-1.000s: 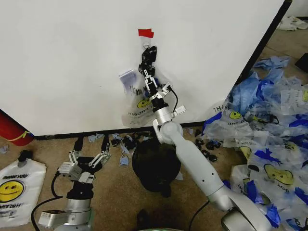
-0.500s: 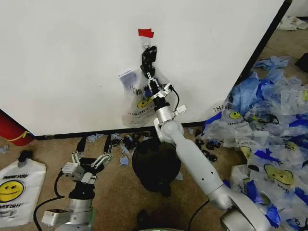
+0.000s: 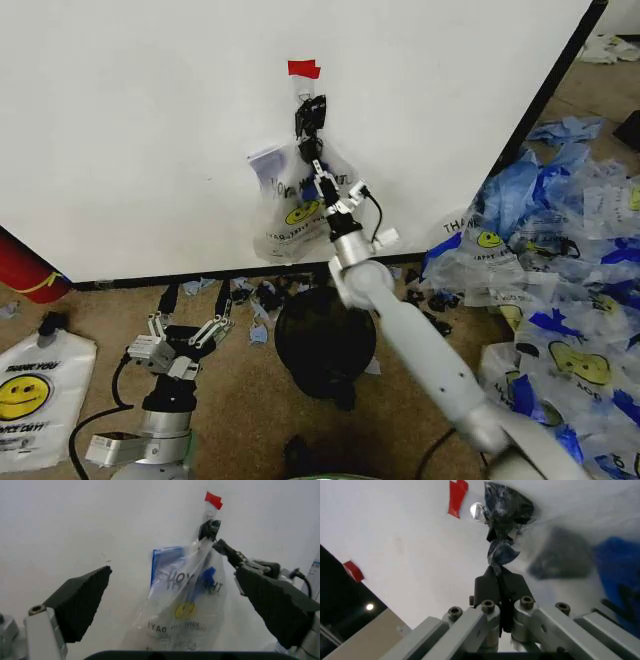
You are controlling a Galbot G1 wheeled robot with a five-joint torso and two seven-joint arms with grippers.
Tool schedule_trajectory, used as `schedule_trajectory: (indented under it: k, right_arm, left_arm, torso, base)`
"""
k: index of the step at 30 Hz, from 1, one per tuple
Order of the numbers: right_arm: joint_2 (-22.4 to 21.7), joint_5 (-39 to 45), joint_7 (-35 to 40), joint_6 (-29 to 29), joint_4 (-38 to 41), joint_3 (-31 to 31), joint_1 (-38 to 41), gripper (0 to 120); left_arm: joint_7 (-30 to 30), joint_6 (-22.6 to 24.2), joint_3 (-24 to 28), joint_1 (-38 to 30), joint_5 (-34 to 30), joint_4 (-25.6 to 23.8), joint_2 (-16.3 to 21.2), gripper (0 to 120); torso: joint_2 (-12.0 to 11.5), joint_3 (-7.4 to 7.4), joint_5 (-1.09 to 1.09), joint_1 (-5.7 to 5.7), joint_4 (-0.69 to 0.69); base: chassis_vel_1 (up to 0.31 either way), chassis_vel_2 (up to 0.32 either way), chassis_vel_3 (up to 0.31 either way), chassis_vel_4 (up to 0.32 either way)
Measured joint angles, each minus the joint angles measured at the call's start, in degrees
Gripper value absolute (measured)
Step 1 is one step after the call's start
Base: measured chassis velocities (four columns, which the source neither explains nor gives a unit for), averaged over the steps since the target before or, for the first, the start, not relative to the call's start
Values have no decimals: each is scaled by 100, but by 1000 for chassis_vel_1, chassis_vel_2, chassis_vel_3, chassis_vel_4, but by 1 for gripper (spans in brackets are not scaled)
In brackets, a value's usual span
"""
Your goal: Pick up the garbage bag from the wall and place it over the trash bin.
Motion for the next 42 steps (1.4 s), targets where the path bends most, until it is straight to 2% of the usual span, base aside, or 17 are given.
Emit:
schedule_trajectory:
  k: [9,16,42]
  right_arm:
    - [-581,-20,-19,28,460,-11,-629,0]
    - [-726,-123,28,78,815,-25,-1084,0]
    - [-1145,-410,323,248,1325,21,-2254,0]
  left_arm:
    - [0,8,43,10,34,-10,-10,99]
    - [1,-15,43,52,54,-42,-8,99]
    - [13,-112,90,31,65,-41,104,99]
  torso:
    - [0,0,1,0,2]
    - [0,0,-1,0,3]
    - [0,0,-2,0,2]
  base:
    - [0,0,0,0]
    - [0,0,0,0]
    - [0,0,0,0]
